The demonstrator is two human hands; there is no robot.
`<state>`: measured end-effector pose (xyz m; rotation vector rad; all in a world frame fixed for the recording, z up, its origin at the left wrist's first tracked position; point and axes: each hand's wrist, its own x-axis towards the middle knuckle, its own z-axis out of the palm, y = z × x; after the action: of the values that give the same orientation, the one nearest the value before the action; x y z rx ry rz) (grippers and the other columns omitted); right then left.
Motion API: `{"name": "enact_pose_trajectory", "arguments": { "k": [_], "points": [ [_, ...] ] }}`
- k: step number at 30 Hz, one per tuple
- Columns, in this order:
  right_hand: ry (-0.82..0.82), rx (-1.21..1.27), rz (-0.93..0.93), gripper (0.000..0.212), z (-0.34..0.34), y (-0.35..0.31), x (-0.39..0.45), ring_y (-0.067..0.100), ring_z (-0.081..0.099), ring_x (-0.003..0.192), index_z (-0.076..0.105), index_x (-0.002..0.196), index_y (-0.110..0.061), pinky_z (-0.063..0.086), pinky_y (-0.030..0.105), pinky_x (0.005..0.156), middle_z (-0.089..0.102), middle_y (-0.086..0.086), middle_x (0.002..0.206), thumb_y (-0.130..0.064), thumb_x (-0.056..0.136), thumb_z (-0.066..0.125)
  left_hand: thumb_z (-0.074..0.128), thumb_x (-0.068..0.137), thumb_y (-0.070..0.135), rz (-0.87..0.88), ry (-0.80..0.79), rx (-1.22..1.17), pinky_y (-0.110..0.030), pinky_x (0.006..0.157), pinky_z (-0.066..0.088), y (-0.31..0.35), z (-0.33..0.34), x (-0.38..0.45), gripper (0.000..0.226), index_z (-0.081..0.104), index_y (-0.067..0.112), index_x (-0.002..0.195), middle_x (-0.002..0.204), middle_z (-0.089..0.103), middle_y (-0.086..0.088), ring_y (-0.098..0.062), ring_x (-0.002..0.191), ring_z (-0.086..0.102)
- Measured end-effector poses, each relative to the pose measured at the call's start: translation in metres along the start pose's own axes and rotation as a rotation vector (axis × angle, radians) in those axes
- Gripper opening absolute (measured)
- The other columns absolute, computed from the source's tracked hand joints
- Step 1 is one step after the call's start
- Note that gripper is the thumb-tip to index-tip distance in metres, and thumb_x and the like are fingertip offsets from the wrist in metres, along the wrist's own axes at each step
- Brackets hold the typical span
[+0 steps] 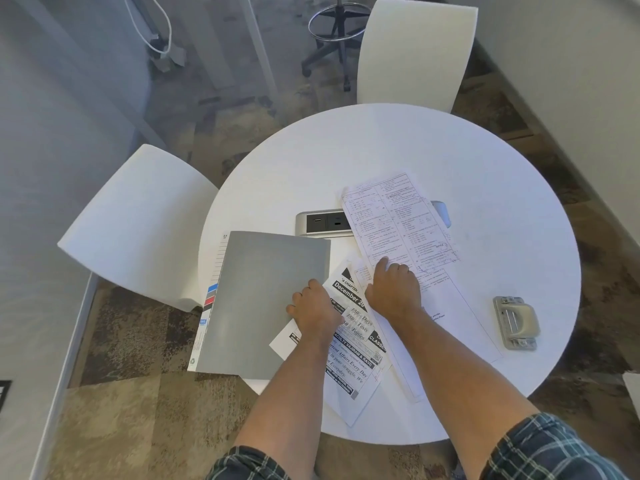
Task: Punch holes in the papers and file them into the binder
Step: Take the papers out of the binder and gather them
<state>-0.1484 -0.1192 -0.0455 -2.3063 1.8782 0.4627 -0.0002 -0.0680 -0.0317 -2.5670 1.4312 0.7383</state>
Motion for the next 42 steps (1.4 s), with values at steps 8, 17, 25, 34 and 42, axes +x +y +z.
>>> {"name": "enact_pose_trajectory", "arguments": {
  "k": [8,17,25,34,42],
  "points": [
    [0.037,0.008,-0.017,0.061,0.003,0.002,0.0,0.032,0.063,0.112,0.034,0.153,0.005,0.053,0.035,0.089,0.064,0.021,0.126,-0.029,0.103,0.043,0.086,0.067,0.048,0.09,0.029,-0.014,-0.045,0.102,0.037,0.005,-0.002,0.009,0.079,0.046,0.02,0.13,0.129,0.051,-0.003,-0.025,0.124,0.048],
    [0.049,0.005,-0.076,0.061,0.006,0.012,0.001,0.027,0.066,0.097,0.036,0.152,0.005,0.053,0.031,0.076,0.07,0.015,0.11,-0.014,0.097,0.053,0.074,0.085,0.035,0.269,0.119,-0.051,-0.042,0.099,0.044,0.039,-0.006,0.033,0.054,0.053,0.013,0.13,0.133,0.05,-0.005,-0.028,0.122,0.049],
    [0.102,0.069,-0.095,0.064,0.011,0.017,0.005,0.027,0.064,0.101,0.03,0.154,0.003,0.053,0.032,0.078,0.067,0.015,0.116,-0.014,0.097,0.052,0.086,0.073,0.029,0.165,0.118,-0.065,-0.04,0.088,0.053,0.054,-0.005,0.043,0.058,0.056,0.013,0.119,0.117,0.058,-0.006,-0.027,0.108,0.061],
    [0.134,0.08,-0.097,0.062,0.012,0.021,0.006,0.027,0.064,0.1,0.032,0.154,0.001,0.052,0.032,0.078,0.068,0.014,0.115,-0.011,0.096,0.05,0.077,0.074,0.036,0.09,0.015,-0.041,-0.036,0.085,0.05,0.056,-0.003,0.051,0.021,0.073,0.021,0.087,0.089,0.071,0.0,-0.024,0.09,0.067],
    [0.097,0.145,-0.058,0.028,0.006,0.025,-0.001,0.02,0.062,0.085,0.053,0.125,-0.008,0.042,0.028,0.064,0.069,0.007,0.099,-0.004,0.098,0.05,0.059,0.079,0.024,0.131,-0.007,-0.02,-0.039,0.089,0.048,0.037,-0.012,0.039,0.022,0.072,0.013,0.095,0.095,0.07,-0.005,-0.026,0.09,0.066]
  ]
}}
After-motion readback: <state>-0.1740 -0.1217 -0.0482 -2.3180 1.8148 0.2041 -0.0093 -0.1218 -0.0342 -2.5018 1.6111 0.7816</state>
